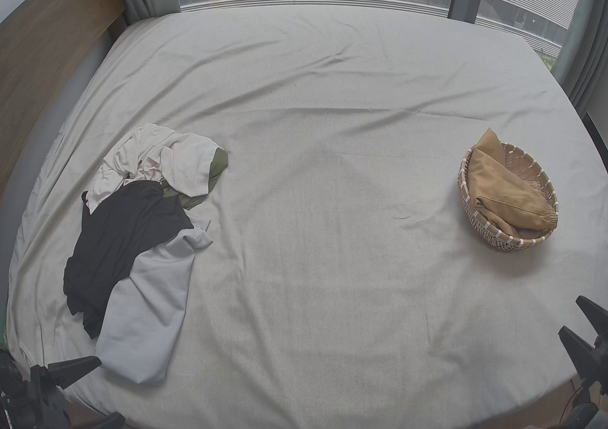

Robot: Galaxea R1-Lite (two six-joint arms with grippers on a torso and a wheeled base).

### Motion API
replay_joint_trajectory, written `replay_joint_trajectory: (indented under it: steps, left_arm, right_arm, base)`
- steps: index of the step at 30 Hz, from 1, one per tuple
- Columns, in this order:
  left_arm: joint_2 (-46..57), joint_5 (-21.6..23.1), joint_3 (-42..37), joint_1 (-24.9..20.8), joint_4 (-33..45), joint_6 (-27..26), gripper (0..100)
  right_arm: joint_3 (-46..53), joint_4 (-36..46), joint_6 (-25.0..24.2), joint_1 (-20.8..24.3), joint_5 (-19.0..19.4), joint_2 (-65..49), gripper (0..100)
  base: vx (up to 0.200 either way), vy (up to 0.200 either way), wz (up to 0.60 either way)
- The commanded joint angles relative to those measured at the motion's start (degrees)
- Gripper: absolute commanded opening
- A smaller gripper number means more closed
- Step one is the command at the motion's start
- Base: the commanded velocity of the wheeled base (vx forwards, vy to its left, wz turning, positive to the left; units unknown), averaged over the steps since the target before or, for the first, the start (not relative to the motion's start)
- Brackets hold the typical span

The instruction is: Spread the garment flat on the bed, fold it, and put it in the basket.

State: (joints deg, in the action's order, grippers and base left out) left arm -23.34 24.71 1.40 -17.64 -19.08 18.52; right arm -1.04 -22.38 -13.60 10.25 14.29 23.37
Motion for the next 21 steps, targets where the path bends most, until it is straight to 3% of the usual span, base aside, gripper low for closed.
replay_joint_trajectory:
  steps: [1, 3, 5, 9, 13, 19, 21]
  left_arm:
    - [16.0, -0.1, -1.1, 5.1, 8.0, -0.1, 100]
    - [18.2, -0.6, -1.4, 6.2, 10.4, -1.0, 100]
    - [17.9, -1.6, -1.4, 6.3, 11.6, -1.6, 100]
    - [17.9, -5.8, -1.4, 8.1, 13.4, -2.3, 100]
    - [17.9, -7.3, -1.4, 11.5, 14.4, -5.0, 100]
    - [18.4, -12.6, -1.4, 14.7, 14.4, -6.0, 100]
    - [22.3, -9.2, -1.4, 19.0, 14.9, -10.9, 100]
  right_arm:
    - [1.0, 14.2, 1.1, -8.3, 3.8, -19.9, 100]
    - [1.0, 19.3, 2.0, -10.5, 4.5, -23.4, 100]
    - [1.0, 18.5, 2.9, -10.3, 3.0, -23.4, 100]
    - [1.0, 18.3, 6.4, -10.3, -5.9, -23.4, 100]
    - [1.0, 18.3, 14.1, -10.3, -16.7, -23.2, 100]
    - [0.9, 19.8, 16.1, -10.0, -15.2, -23.4, 100]
    - [0.8, 20.3, 18.5, -9.9, -6.6, -23.4, 100]
  base:
    - [0.0, 0.0, 0.0]
    - [0.0, 0.0, 0.0]
    - [0.0, 0.0, 0.0]
    - [0.0, 0.0, 0.0]
    - [0.0, 0.0, 0.0]
    - [0.0, 0.0, 0.0]
    - [0.0, 0.0, 0.0]
